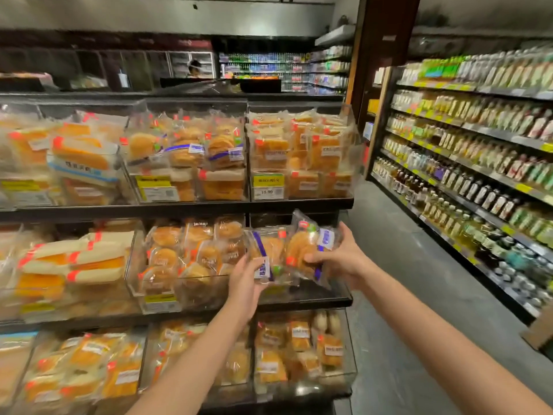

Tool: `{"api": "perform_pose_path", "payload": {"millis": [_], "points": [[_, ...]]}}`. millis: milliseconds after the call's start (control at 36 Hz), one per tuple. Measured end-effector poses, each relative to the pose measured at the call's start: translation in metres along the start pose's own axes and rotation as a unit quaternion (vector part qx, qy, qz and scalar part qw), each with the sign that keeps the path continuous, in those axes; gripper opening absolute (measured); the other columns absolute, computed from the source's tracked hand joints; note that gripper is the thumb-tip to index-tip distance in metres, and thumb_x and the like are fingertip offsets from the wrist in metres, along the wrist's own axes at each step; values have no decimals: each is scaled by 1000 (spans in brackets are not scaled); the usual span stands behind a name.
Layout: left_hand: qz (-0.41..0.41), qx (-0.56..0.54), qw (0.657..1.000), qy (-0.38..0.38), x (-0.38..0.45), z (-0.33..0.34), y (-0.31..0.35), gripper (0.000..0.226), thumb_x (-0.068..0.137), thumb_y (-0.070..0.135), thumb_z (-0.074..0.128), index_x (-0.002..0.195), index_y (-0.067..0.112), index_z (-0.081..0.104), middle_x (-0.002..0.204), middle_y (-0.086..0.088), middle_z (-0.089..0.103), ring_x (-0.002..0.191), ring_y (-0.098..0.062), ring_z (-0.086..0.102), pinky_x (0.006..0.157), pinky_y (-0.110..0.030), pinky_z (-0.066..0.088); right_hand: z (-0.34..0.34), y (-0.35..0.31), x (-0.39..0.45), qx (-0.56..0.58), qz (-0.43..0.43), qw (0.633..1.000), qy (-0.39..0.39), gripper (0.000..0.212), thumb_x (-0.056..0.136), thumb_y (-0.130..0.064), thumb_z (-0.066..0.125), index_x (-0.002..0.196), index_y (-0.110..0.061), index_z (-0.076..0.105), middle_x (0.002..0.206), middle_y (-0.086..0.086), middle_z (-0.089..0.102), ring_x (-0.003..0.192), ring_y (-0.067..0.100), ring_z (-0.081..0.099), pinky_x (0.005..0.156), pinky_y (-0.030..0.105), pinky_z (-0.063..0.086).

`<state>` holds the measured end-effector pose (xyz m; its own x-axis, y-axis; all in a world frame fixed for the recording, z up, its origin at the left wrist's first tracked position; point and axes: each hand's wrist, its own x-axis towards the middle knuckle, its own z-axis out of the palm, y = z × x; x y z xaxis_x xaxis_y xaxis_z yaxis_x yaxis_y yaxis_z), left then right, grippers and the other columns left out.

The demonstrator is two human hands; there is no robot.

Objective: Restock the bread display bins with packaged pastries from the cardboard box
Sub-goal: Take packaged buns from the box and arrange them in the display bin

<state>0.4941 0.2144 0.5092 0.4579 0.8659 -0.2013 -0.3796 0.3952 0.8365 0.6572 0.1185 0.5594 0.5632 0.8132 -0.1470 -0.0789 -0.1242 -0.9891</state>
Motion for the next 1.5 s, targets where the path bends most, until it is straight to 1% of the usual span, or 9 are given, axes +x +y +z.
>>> {"api": "perform_pose_path", "payload": {"millis": [167, 278, 444, 639, 778, 889, 1139, 1222, 1500], "points": [[22, -96, 991, 93, 54, 15, -18, 19, 93, 16, 59, 108, 25, 54, 125, -8, 59, 109, -22, 58, 90, -40, 48, -48, 5, 62, 51, 74, 996, 13, 69, 79, -12, 76, 135, -12, 36, 109, 7, 59, 82, 17, 65, 57, 32, 53], [18, -100, 986, 134, 87, 24, -28, 35, 91, 14, 63, 121, 22, 49, 122, -4, 59, 107, -20, 59, 78, -32, 50, -62, 15, 100, 89, 118, 989, -12, 9, 88, 0, 56, 88, -8, 56, 73, 10, 63, 56, 16, 62, 46, 23, 49], [14, -43, 986, 158, 124, 32, -40, 78, 71, 22, 78, 141, 13, 43, 134, -8, 56, 120, -23, 56, 109, -44, 39, -61, 41, 150, 91, 125, 986, 58, 38, 78, 4, 73, 105, -3, 48, 90, 15, 64, 69, 21, 65, 45, 25, 54], [24, 5, 990, 138, 154, 31, -59, 49, 79, -10, 67, 122, 6, 47, 108, -15, 64, 93, -16, 65, 63, -17, 54, -50, 67, 199, -178, 22, 979, 101, 64, 66, -10, 87, 121, -11, 55, 99, 4, 66, 81, 12, 59, 72, 16, 50], [42, 76, 993, 84, 165, 19, -66, 64, 80, -7, 68, 134, 15, 42, 121, -10, 63, 105, -16, 65, 77, -25, 55, -43, 89, 232, -399, 28, 913, 78, 33, 71, -28, 84, 100, -22, 69, 99, 0, 71, 93, 19, 66, 80, 32, 53], [56, 109, 989, 86, 171, 17, -69, 64, 75, -1, 75, 131, 17, 50, 121, -9, 65, 113, -23, 62, 100, -49, 47, -38, 106, 254, -381, 46, 916, 118, 18, 78, -15, 76, 83, -26, 63, 94, -1, 69, 88, 17, 64, 72, 29, 53], [90, 134, 979, 122, 176, 13, -78, 51, 76, -6, 71, 117, 20, 56, 120, -12, 64, 114, -24, 61, 102, -49, 46, -36, 139, 287, -103, 174, 957, 207, 32, 92, 4, 38, 62, -8, 40, 71, 10, 44, 74, 24, 51, 68, 29, 47], [82, 143, 977, 138, 177, 13, -80, 57, 76, -4, 72, 128, 9, 52, 120, -11, 64, 113, -23, 62, 101, -48, 47, -37, 150, 299, -114, 223, 945, 210, 22, 98, -4, 41, 97, 5, 61, 96, 19, 60, 110, 34, 57, 92, 37, 46], [70, 114, 980, 145, 180, 13, -80, 58, 75, -5, 72, 127, 10, 51, 121, -11, 63, 114, -24, 61, 101, -47, 47, -39, 176, 309, -358, 155, 903, 178, 48, 85, -11, 64, 126, 5, 45, 119, 17, 61, 109, 33, 60, 86, 37, 50]]}}
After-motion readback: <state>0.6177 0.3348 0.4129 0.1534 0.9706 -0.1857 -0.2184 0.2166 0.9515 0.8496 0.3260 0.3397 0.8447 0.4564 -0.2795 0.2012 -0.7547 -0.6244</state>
